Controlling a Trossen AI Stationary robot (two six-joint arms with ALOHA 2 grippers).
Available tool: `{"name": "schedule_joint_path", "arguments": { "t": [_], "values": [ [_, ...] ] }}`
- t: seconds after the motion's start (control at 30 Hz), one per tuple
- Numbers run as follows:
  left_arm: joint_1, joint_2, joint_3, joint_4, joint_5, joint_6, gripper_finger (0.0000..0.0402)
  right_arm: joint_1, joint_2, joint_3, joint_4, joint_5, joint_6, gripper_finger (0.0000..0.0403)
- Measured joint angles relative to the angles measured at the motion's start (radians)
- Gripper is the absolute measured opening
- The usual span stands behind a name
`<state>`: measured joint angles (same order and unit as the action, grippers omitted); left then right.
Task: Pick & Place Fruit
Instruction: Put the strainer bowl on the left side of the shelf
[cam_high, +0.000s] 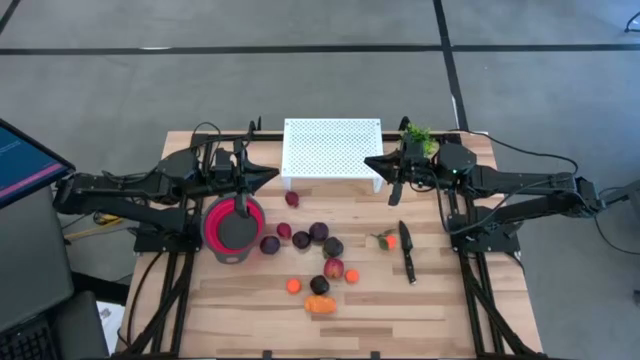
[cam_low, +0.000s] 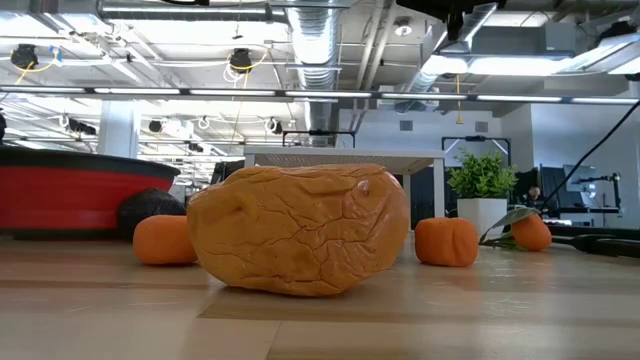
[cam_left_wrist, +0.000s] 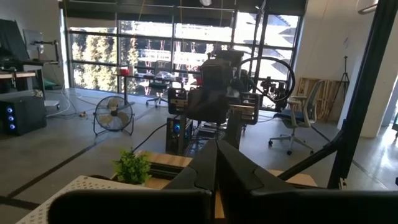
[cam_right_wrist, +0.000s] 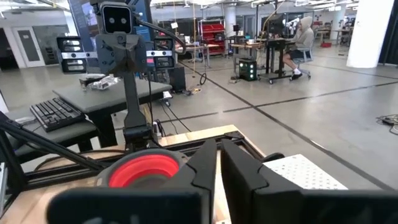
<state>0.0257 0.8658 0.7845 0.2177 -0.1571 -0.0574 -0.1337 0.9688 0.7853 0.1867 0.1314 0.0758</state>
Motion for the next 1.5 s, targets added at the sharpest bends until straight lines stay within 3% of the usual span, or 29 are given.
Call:
{"name": "schedule_joint_path", "arguments": {
  "t": [0.2,0.6,0.83,1.1,1.3,1.5],
  "values": [
    [0.000,0.000,0.000,0.000,-0.057,0.000,0.0019,0.000,0.000,0.000,0.003,0.000,0.003,0.0057],
    [0.000,0.000,0.000,-0.002,-0.061,-0.002,0.0112,0.000,0.000,0.000,0.001,0.000,0.076,0.0113],
    [0.000,0.000,0.000,-0.002,-0.061,-0.003,0.0146,0.000,0.000,0.000,0.000,0.000,0.083,0.0176],
    [0.000,0.000,0.000,-0.002,-0.061,-0.001,0.0154,0.000,0.000,0.000,0.001,0.000,0.082,0.0248],
    [0.000,0.000,0.000,-0.002,-0.060,0.000,0.0137,0.000,0.000,0.000,0.001,0.000,0.076,0.0234],
    [0.000,0.000,0.000,-0.002,-0.056,0.000,0.0082,0.000,0.000,0.000,0.001,0.000,0.075,0.0180]
  ]
}}
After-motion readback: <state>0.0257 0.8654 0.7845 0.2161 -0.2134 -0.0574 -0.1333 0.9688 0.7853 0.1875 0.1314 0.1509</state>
